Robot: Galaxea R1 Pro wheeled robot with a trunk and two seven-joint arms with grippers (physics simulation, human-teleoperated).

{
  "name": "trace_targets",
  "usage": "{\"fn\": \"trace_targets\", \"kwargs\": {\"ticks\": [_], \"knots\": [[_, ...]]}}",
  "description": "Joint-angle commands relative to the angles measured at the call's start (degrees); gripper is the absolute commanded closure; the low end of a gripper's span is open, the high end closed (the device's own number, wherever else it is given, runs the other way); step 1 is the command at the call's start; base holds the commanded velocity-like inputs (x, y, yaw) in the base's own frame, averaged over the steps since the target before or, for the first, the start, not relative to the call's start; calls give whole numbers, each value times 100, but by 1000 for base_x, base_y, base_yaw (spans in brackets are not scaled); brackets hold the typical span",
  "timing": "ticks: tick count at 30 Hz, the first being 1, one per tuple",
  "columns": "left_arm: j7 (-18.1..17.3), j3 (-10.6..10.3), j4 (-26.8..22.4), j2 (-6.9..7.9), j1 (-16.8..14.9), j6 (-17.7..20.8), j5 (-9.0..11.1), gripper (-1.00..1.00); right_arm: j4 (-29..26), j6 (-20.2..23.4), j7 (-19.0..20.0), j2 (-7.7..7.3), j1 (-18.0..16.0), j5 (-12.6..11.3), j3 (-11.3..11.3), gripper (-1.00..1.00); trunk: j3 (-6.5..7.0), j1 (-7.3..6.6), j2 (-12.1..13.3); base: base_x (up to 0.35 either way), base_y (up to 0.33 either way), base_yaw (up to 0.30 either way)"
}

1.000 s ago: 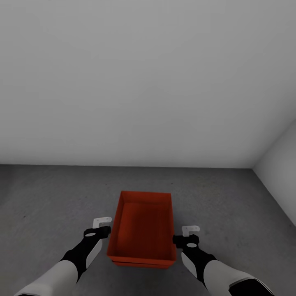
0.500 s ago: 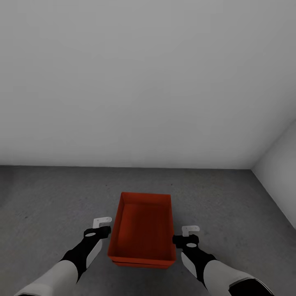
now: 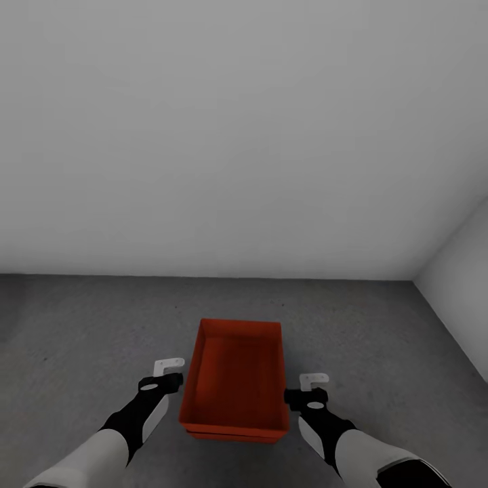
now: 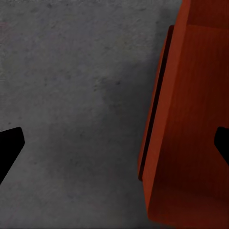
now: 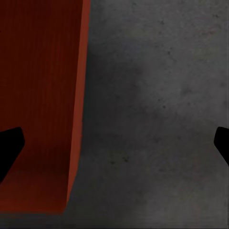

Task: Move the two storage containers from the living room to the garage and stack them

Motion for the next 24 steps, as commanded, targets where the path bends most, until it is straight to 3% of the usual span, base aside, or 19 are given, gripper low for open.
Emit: {"fn": "trace_targets", "kwargs": {"ticks": [1,9,13,24], "knots": [[43,-49,-9,6,-1,30,57,-100,14,-19,-18,3,-4,-62,49,-100,14,-22,39,0,0,0],[55,-49,70,25,-1,49,69,-100,271,-1,-14,15,-4,-64,52,-100,158,-198,359,0,0,0],[56,-52,427,56,-1,39,85,-100,647,23,-14,15,33,-65,47,-100,229,-286,520,0,0,0],[55,-49,854,143,-1,35,94,-100,718,44,-80,1,23,-64,45,-100,427,-528,961,0,0,0]]}}
